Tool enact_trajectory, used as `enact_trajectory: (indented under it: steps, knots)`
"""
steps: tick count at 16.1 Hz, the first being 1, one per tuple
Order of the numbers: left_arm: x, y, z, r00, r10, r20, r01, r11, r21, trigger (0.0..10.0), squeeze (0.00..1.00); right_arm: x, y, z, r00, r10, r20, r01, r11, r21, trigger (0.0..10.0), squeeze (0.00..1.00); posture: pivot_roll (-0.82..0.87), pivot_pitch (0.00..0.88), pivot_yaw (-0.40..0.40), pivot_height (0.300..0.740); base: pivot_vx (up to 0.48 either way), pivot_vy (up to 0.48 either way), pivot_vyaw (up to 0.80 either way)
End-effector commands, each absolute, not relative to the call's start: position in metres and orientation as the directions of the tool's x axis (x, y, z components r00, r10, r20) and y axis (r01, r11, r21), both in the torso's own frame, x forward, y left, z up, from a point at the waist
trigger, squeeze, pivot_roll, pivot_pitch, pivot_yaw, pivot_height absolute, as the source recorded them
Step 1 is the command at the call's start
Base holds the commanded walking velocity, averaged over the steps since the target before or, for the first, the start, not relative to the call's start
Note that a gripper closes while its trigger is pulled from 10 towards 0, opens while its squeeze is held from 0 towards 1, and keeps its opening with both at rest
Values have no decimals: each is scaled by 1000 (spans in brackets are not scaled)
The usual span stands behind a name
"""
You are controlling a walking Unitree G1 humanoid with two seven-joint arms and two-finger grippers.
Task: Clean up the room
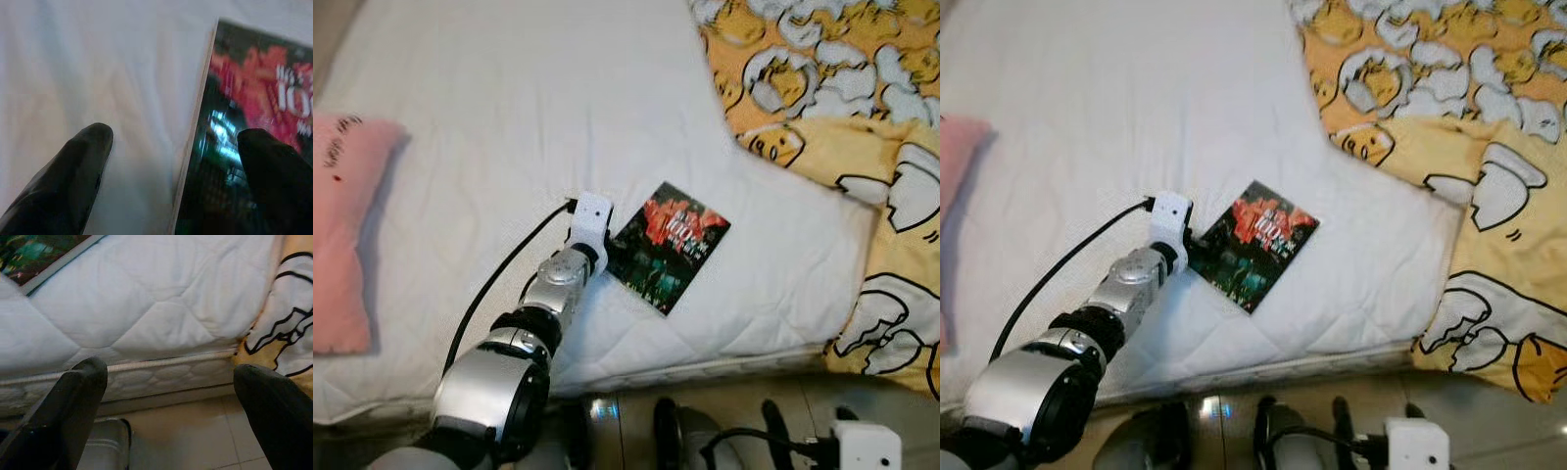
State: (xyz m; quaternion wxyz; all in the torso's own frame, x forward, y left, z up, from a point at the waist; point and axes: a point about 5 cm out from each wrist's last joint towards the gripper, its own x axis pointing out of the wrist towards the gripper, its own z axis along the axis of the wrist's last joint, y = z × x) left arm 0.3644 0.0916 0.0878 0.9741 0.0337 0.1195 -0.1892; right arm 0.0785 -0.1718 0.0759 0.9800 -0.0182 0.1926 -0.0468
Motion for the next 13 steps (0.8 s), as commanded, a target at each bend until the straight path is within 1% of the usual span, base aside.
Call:
enact_trajectory:
  steps: [1, 2, 4, 7, 9, 10, 11, 13]
  knots:
    - [358, 88, 79, 886, -381, -265, 394, 919, -4, 10000, 0, 73, -174, 77, 911, -101, -399, 81, 994, -68, 10000, 0, -276, 335, -42, 740, 0, 0, 0]
    - [356, 82, 78, 870, -428, -243, 431, 901, -44, 10000, 0, 71, -174, 78, 908, -99, -406, 77, 995, -69, 10000, 0, -276, 337, -43, 740, 0, 0, 0]
    - [355, 76, 84, 863, -473, -178, 470, 880, -62, 10000, 0, 70, -174, 77, 905, -98, -414, 75, 995, -71, 10000, 0, -274, 337, -42, 740, 0, 0, 0]
    - [349, 71, 82, 853, -504, -135, 509, 861, 1, 10000, 0, 70, -172, 76, 902, -93, -421, 68, 995, -73, 10000, 0, -272, 335, -39, 740, 0, 0, 0]
    - [339, 65, 71, 825, -543, -158, 548, 836, -13, 10000, 0, 71, -172, 73, 899, -88, -429, 61, 995, -77, 10000, 0, -260, 330, -39, 740, 0, 0, 0]
    - [330, 61, 59, 804, -557, -206, 571, 821, 9, 10000, 0, 72, -174, 73, 896, -97, -432, 69, 994, -81, 10000, 0, -256, 329, -39, 740, 0, 0, 0]
    - [324, 60, 50, 797, -554, -241, 572, 820, 7, 10000, 0, 73, -175, 73, 896, -101, -432, 72, 994, -82, 10000, 0, -257, 328, -39, 740, 0, 0, 0]
    - [321, 63, 43, 808, -522, -272, 543, 840, 1, 10000, 0, 74, -176, 73, 897, -102, -430, 72, 994, -86, 10000, 0, -259, 327, -41, 740, 0, 0, 0]
